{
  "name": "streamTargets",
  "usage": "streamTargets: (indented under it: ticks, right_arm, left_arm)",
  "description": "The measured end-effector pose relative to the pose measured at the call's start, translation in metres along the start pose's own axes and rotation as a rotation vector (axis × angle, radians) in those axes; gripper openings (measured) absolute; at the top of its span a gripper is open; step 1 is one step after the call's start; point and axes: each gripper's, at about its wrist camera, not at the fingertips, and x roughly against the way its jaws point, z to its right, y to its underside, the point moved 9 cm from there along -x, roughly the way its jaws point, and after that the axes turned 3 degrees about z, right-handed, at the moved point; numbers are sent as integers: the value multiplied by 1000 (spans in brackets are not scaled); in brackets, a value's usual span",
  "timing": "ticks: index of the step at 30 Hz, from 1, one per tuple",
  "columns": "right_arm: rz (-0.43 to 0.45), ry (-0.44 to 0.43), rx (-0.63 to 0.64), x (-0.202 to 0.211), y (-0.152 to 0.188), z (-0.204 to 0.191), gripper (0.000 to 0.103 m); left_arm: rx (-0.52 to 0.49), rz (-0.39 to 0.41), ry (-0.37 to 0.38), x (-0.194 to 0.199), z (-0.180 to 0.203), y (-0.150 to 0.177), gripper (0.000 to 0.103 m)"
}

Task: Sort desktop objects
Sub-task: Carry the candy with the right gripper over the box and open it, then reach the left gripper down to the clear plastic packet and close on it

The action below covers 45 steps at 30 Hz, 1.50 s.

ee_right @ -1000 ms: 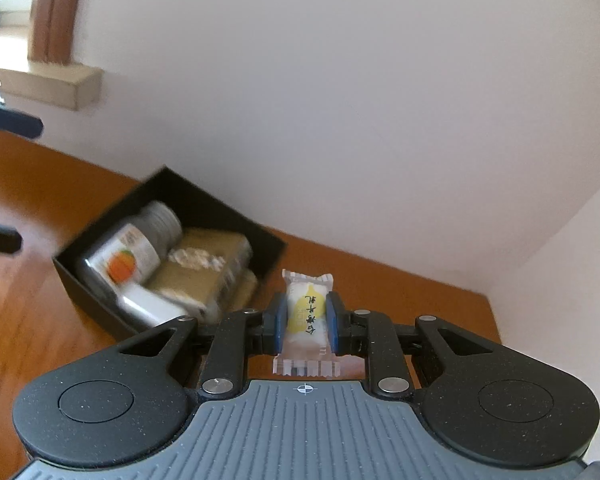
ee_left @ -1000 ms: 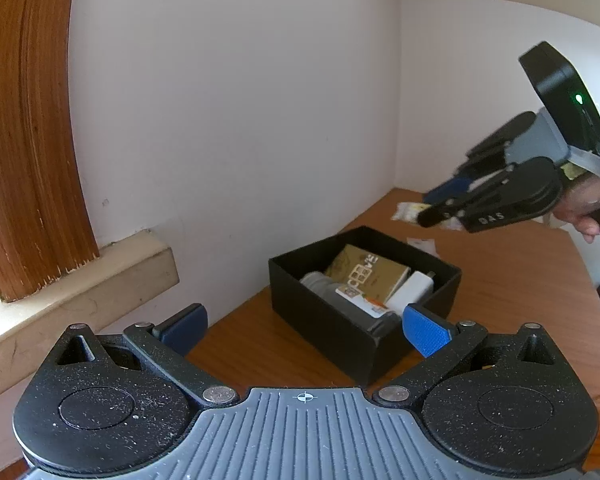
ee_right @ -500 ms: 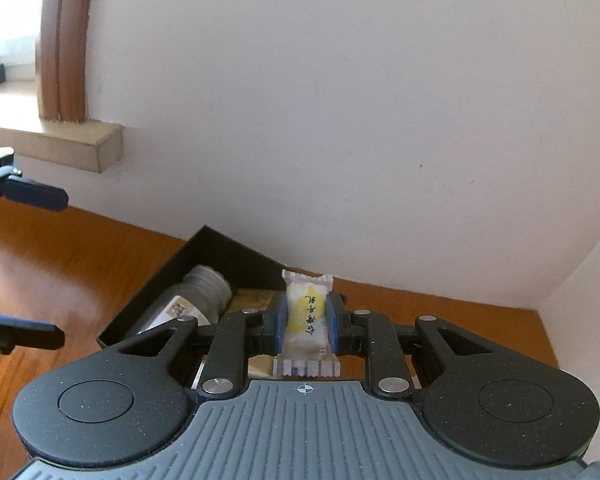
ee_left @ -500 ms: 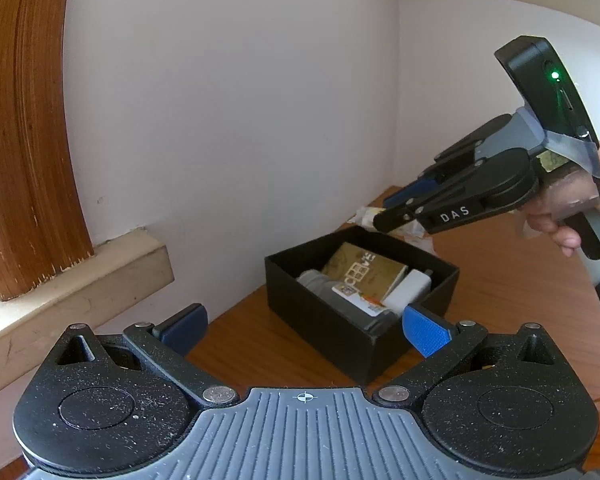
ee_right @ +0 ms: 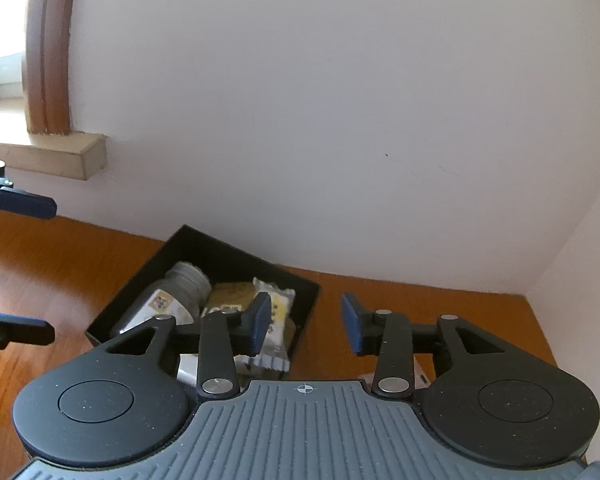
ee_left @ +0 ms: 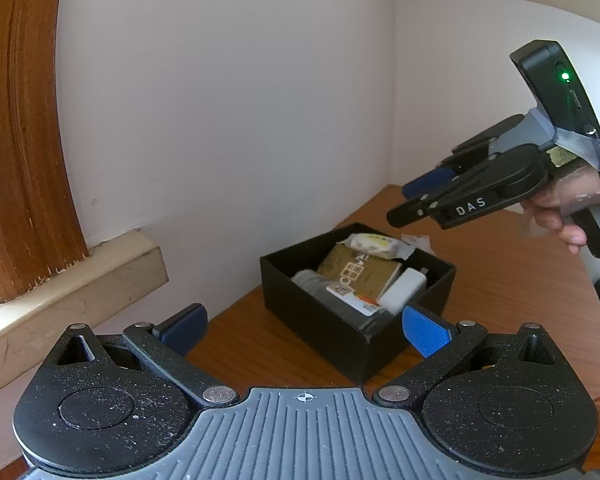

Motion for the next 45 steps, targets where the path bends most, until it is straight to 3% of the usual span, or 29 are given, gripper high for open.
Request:
streamTargets:
  ticks: [5,10,14,21,30,36,45]
  right_arm:
    - [16,17,-17,13,6,6,52]
    - [19,19,-39,19,18,11,54]
    - [48,23,-89,28,32,18,62]
    - [93,17,-189,57,87,40,70]
    - [152,35,-344,65,142,76,83]
    - [161,3,-368,62,157,75,93]
    - [230,-31,-421,70,157,79,94]
  left_arm:
    - [-1,1,-3,1,5,1,103]
    - [-3,9,-10,2,9,2,103]
    - [-12,24,-21,4,11,0,103]
    - [-31,40,-49,5,11,-8,103]
    - [-117,-2,-89,-28,29,-35,103]
    - [-196,-69,-137,-57,35,-36,103]
    - [-277,-153,-179,-108,36,-45,103]
